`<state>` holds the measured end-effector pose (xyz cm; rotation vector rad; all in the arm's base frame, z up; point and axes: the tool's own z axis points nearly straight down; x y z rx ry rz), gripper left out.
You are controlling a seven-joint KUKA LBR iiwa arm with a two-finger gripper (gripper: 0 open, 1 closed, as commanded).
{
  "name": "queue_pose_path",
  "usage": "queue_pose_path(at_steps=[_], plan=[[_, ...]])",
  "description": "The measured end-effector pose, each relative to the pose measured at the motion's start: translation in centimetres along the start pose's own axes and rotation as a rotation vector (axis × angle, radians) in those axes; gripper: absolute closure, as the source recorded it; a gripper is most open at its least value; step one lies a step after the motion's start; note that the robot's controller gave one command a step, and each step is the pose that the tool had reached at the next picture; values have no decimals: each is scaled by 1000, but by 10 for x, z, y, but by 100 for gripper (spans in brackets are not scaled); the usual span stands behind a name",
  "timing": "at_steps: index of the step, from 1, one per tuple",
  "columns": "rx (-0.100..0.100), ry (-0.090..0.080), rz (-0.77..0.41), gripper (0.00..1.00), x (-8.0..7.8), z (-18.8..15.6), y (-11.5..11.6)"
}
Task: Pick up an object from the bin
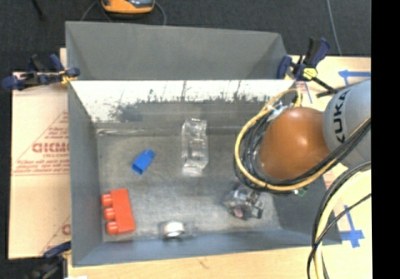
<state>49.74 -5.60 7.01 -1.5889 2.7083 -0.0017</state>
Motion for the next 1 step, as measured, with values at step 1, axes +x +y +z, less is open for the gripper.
queue_pose_path(at_steps=[1], plan=[[8,-3,-49,100,-8,-181,-7]])
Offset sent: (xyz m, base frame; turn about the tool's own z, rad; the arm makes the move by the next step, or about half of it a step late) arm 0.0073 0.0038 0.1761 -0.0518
